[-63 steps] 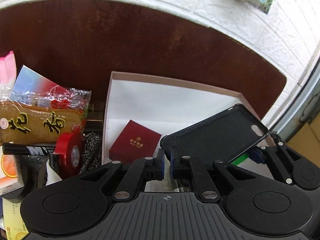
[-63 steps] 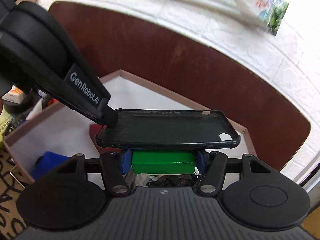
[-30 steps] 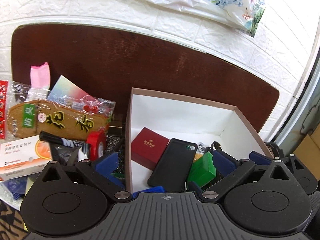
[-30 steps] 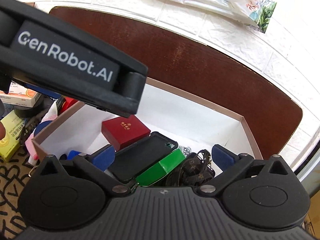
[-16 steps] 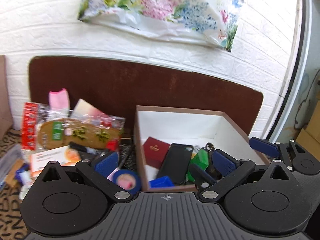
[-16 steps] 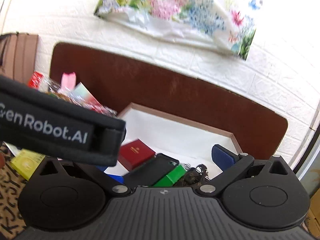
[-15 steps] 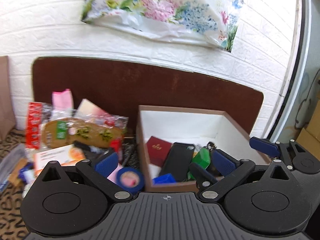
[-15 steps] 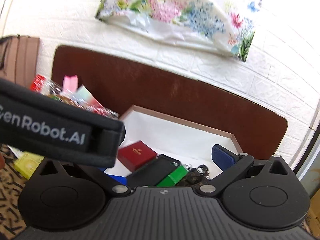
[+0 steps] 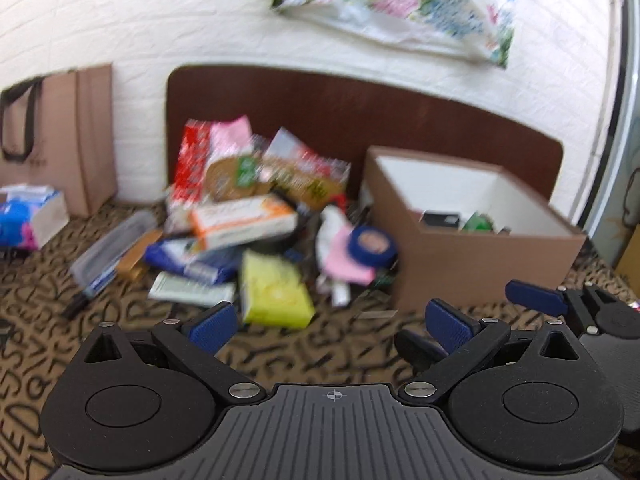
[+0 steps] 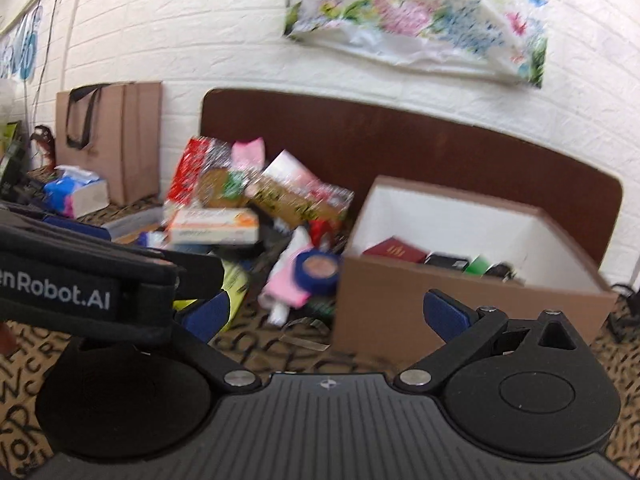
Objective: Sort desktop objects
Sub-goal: 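Withdraw both tools from the cardboard box back toward the pile, then grasp the orange-white medicine box with the left tool while the right tool grasps the yellow-green medicine box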
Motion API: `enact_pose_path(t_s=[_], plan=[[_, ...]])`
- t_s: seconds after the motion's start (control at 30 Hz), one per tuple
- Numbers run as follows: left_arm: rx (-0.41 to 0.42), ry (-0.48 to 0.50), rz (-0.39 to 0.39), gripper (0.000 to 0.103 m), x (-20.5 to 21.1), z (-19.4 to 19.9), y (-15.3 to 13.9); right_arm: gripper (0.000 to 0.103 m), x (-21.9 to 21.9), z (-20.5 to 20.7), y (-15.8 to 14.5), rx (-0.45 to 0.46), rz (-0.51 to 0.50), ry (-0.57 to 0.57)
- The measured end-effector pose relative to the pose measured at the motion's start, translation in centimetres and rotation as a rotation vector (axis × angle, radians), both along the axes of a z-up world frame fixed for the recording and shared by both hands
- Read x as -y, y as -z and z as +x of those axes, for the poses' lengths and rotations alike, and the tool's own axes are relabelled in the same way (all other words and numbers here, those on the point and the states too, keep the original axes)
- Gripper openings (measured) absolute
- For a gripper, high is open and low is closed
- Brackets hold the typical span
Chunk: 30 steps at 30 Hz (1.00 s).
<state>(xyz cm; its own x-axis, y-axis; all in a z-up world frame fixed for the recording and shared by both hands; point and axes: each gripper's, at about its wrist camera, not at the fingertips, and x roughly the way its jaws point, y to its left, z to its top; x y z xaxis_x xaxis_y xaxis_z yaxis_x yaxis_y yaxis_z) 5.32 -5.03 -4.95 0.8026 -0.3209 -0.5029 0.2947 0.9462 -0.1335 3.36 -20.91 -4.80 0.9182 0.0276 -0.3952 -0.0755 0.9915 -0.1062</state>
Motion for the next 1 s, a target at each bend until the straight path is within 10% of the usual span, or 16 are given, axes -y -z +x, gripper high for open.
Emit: enact_pose_path(t_s=[1.0], plan=[[-0.080, -0.146, -0.093, 0.103, -6.5, 16.0, 2.1, 0.099, -6.6, 9.8, 5.6, -0.155, 0.034, -0.122]])
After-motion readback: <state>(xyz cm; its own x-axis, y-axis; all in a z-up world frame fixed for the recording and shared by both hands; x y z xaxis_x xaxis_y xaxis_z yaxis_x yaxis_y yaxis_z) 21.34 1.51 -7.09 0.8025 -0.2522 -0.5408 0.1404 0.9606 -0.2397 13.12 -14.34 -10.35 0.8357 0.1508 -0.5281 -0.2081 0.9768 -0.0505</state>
